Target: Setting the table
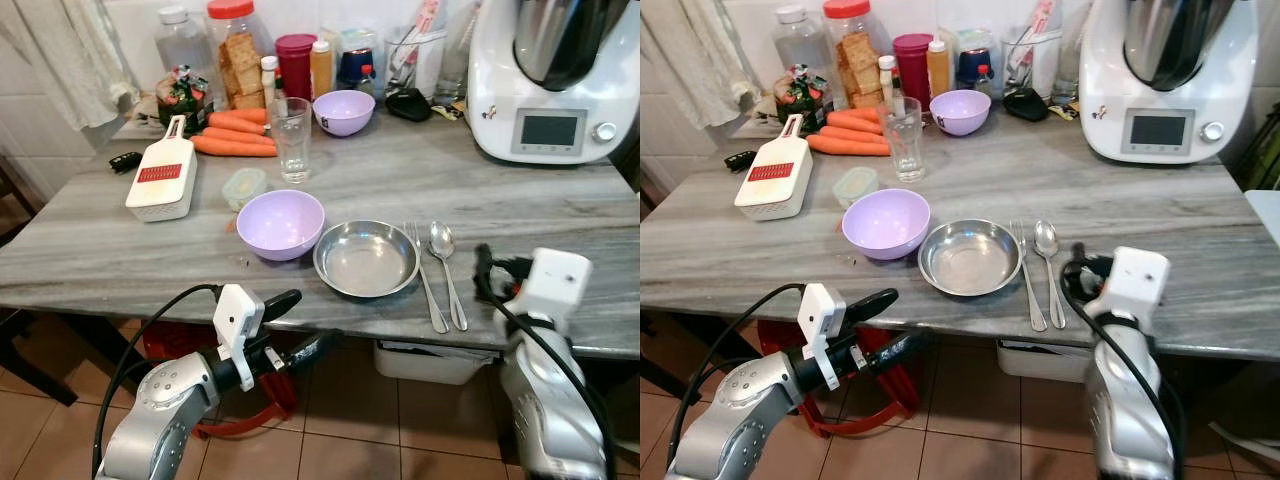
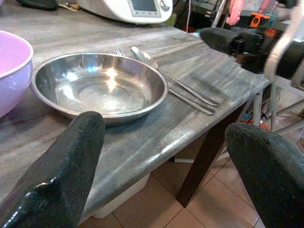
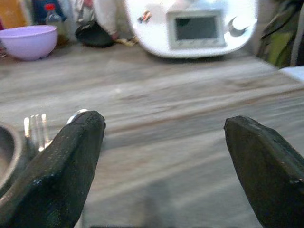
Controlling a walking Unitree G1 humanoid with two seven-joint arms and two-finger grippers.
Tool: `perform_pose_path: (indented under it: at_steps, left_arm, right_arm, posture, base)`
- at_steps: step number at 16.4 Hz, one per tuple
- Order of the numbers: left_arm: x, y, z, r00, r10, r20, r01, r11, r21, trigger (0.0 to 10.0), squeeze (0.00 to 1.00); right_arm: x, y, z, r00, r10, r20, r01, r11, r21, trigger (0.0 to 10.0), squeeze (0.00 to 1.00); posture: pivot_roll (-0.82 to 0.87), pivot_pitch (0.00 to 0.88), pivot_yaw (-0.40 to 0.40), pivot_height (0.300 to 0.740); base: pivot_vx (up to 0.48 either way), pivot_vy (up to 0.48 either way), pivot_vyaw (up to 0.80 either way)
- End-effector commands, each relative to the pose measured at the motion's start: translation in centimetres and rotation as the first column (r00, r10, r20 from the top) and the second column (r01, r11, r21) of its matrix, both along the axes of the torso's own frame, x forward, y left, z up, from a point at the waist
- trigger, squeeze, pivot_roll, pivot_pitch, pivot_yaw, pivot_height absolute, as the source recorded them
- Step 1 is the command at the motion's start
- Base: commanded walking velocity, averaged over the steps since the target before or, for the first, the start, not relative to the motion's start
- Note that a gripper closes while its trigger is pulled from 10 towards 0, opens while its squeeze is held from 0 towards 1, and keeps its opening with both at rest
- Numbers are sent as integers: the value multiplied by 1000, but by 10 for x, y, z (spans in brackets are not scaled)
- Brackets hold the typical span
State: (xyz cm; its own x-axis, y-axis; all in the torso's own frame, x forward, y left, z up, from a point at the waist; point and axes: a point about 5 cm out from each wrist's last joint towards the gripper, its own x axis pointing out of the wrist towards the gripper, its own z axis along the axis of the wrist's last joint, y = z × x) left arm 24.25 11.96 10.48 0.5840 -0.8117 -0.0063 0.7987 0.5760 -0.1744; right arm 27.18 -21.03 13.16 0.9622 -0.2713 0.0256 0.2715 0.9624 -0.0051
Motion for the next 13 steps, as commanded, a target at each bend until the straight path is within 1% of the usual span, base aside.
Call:
perform_pose_path:
  at_steps: [1, 3, 4, 6, 7, 8, 9, 10, 11, 12, 13]
  left_arm:
    - [1, 4, 1, 1000, 11, 4, -11, 1000, 0, 10000, 0]
    - [0, 4, 1, 1000, 6, -5, -6, 1000, -11, 10000, 0]
    - [0, 5, 1, 1000, 7, -4, -7, 1000, -13, 10000, 0]
    - [1, 6, 1, 1000, 24, -5, -24, 1000, -18, 10000, 0]
    - [5, 10, 1, 997, 75, -1, -75, 997, -13, 10000, 0]
    - [13, 17, -2, 985, 172, 9, -172, 985, 10, 10000, 0]
    - [17, 20, -4, 977, 212, 11, -212, 977, 23, 10000, 0]
    - [25, 27, -7, 953, 303, 3, -303, 952, 38, 10000, 0]
    - [35, 40, -12, 893, 450, -14, -448, 892, 57, 10000, 0]
    - [37, 44, -13, 870, 493, 3, -492, 868, 74, 10000, 0]
    - [39, 49, -13, 840, 542, 17, -541, 836, 92, 10000, 0]
  right_arm:
    - [-3, 3, 8, 999, 4, 38, -3, 1000, -24, 10000, 1000]
    - [-19, 2, 3, 1000, 5, 19, -4, 999, -41, 10000, 1000]
    - [-23, 1, 0, 1000, 2, 8, -1, 999, -46, 10000, 1000]
    - [-27, 1, -5, 1000, 12, -16, -12, 1000, 0, 10000, 1000]
    - [-29, 2, -5, 1000, 23, -20, -23, 1000, -8, 10000, 1000]
    - [-30, 4, -5, 999, 40, -23, -40, 999, 8, 10000, 1000]
    - [-30, 5, -5, 999, 43, -23, -43, 999, 11, 10000, 1000]
    - [-31, 7, -4, 999, 49, -21, -48, 999, 17, 10000, 1000]
    - [-32, 9, -4, 998, 62, -23, -62, 998, 25, 10000, 1000]
    - [-33, 9, -4, 998, 63, -23, -62, 998, 25, 10000, 1000]
    - [-34, 9, -4, 998, 62, -25, -61, 998, 24, 10000, 1000]
  posture:
    - [-49, 0, 79, 740]
    - [-61, 0, 80, 740]
    - [-61, 0, 80, 740]
    - [-64, 0, 82, 740]
    - [-67, 0, 83, 740]
    - [-67, 0, 83, 740]
    - [-67, 0, 83, 740]
    - [-68, 0, 84, 740]
    - [-69, 0, 83, 740]
    - [-69, 0, 82, 740]
    - [-69, 0, 82, 740]
  base:
    - [0, 0, 0]
    - [0, 0, 0]
    - [0, 0, 0]
    - [0, 0, 0]
    - [0, 0, 0]
    - [0, 0, 0]
    - [0, 0, 0]
    - [0, 0, 0]
    - [0, 0, 0]
    - [0, 0, 0]
    - [0, 0, 0]
